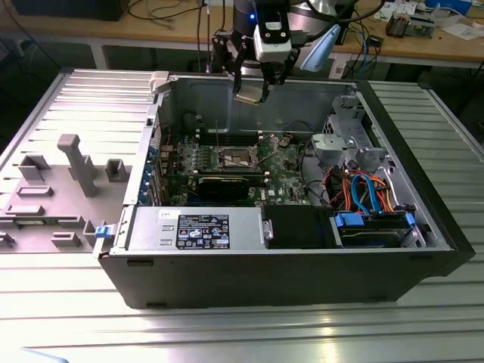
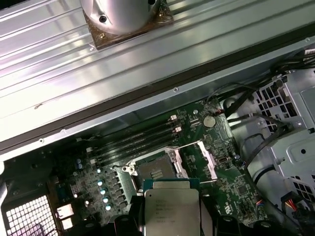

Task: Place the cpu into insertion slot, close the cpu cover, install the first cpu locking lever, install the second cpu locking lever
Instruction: 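Place the cpu into insertion slot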

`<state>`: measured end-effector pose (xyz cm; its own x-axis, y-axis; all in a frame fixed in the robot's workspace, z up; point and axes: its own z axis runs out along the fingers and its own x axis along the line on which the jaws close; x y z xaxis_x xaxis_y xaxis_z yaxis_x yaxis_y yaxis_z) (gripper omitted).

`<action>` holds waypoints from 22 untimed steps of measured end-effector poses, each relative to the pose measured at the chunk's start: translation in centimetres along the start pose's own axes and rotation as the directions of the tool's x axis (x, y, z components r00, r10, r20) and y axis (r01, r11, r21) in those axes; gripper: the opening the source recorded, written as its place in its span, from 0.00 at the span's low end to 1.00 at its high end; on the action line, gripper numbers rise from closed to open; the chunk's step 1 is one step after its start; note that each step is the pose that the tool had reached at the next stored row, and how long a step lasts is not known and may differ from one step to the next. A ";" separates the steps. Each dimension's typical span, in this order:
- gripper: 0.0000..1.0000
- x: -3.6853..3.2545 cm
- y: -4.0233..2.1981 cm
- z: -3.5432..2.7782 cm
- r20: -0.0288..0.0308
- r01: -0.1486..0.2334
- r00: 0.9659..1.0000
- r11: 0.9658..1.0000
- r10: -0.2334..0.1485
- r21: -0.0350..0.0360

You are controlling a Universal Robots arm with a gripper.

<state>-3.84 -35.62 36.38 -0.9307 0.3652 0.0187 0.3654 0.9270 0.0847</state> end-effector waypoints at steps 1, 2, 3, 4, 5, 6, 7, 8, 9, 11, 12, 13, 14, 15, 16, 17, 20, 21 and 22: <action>0.55 -0.01 -0.04 0.03 0.001 -0.007 1.000 1.000 0.007 -0.001; 0.55 -0.06 -0.15 0.03 0.001 -0.007 1.000 1.000 0.007 0.000; 0.55 -0.09 -0.24 0.04 0.001 -0.007 1.000 1.000 0.007 0.000; 0.55 -0.10 -0.28 0.05 0.001 -0.008 1.000 1.000 0.008 0.000; 0.55 -0.12 -0.28 0.05 0.001 -0.012 1.000 1.000 0.012 0.000; 0.55 -0.13 -0.28 0.04 0.002 -0.018 1.000 1.000 0.018 0.000; 0.55 -0.13 -0.27 0.05 0.003 -0.028 1.000 1.000 0.028 0.000; 0.55 -0.14 -0.28 0.05 0.003 -0.036 0.999 0.999 0.036 0.000; 0.55 -0.13 -0.28 0.05 0.005 -0.051 0.999 0.999 0.051 -0.001; 0.55 -0.13 -0.28 0.08 0.006 -0.070 0.998 0.998 0.070 -0.001; 0.55 -0.13 -0.28 0.09 0.007 -0.082 0.997 0.997 0.082 -0.001; 0.55 -0.13 -0.28 0.10 0.008 -0.091 0.996 0.996 0.091 -0.001; 0.55 -0.13 -0.28 0.11 0.010 -0.104 0.995 0.995 0.104 -0.001; 0.55 -0.13 -0.28 0.11 0.010 -0.114 0.993 0.993 0.114 -0.001; 0.55 -0.13 -0.28 0.11 0.011 -0.117 0.993 0.993 0.117 -0.001; 0.55 -0.13 -0.28 0.12 0.011 -0.117 0.993 0.993 0.117 -0.001; 0.55 -0.13 -0.28 0.11 0.011 -0.120 0.993 0.993 0.120 -0.001; 0.55 -0.13 -0.28 0.12 0.011 -0.120 0.993 0.993 0.120 -0.001; 0.55 -0.13 -0.28 0.11 0.011 -0.120 0.993 0.993 0.120 -0.001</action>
<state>-3.82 -35.92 36.24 -0.8800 0.4747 0.0179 0.4744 0.8764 0.0832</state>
